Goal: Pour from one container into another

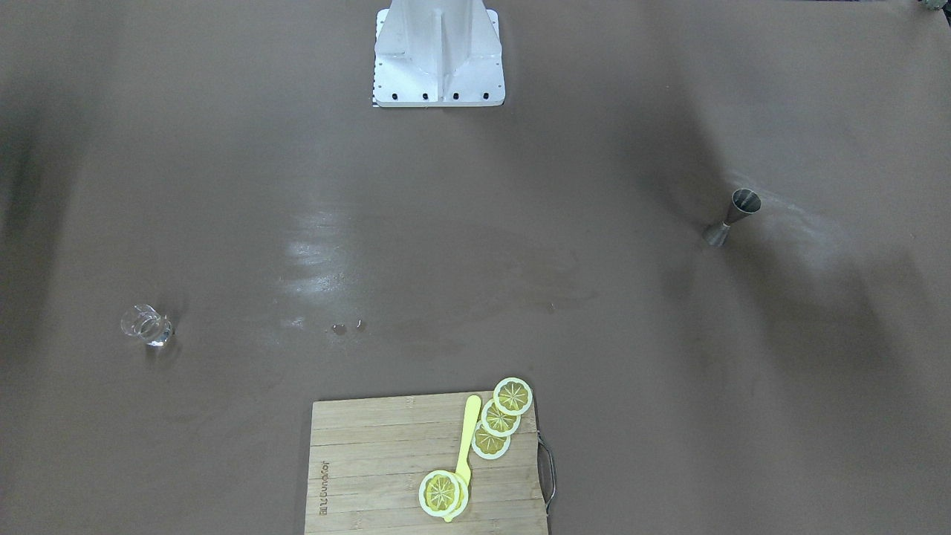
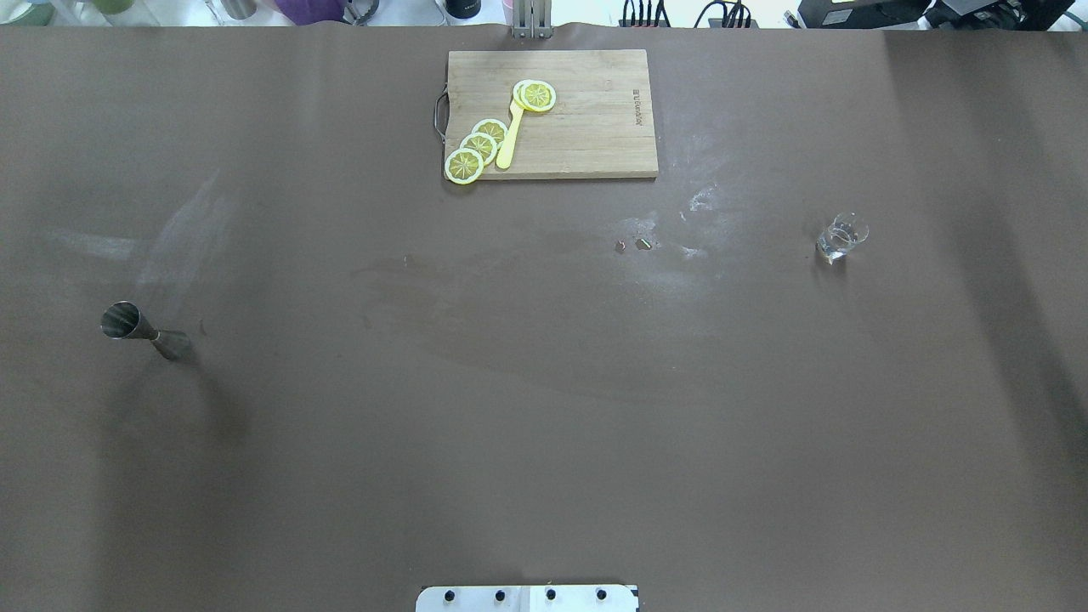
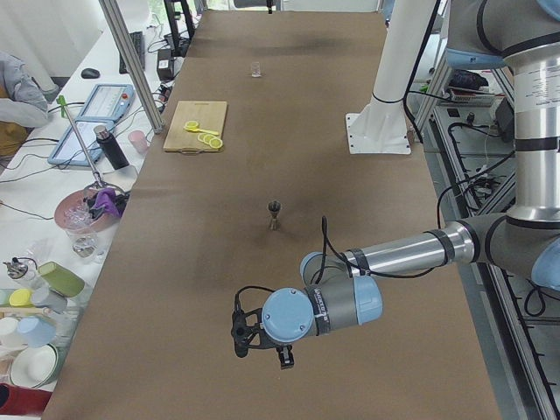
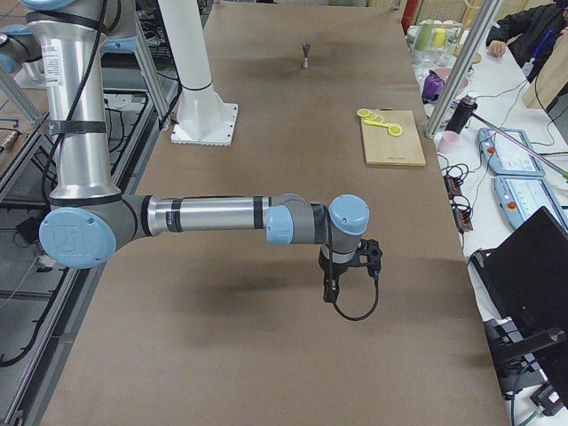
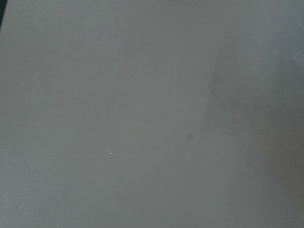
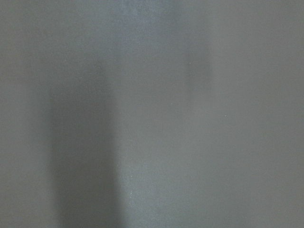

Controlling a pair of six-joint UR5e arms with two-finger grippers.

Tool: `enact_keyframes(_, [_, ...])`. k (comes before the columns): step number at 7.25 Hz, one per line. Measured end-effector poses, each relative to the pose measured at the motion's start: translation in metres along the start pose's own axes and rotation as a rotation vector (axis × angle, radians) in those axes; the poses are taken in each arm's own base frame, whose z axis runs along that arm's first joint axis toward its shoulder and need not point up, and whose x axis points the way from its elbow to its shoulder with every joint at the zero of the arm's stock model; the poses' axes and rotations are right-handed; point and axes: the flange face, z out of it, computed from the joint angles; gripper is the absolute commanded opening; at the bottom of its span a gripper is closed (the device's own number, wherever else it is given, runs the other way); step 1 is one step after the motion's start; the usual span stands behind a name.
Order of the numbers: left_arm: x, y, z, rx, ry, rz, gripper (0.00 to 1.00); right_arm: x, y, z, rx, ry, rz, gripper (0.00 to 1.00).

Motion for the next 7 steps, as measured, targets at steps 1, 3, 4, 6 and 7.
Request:
enact_keyframes(1, [0.013,-0.012,0.002,0.006,-0.012,0.046,0.99,0.000,0.000,0.000,0.000,-0.002,0.001,1.00])
enact_keyframes(3, [0.061,-0.044,0.002,0.024,-0.039,0.117,0.99,0.000,0.000,0.000,-0.001,-0.007,0.001,1.00])
enact_keyframes(4, [0.073,-0.047,0.002,0.029,-0.042,0.126,0.99,0.000,0.000,0.000,-0.002,-0.008,0.001,1.00])
enact_keyframes(6, [0.083,-0.045,0.003,0.048,-0.046,0.170,0.99,-0.002,-0.001,-0.001,0.001,-0.010,-0.002,1.00])
enact_keyframes(7, [0.095,-0.044,0.006,0.054,-0.049,0.211,0.99,-0.005,-0.003,-0.004,0.006,-0.017,-0.005,1.00])
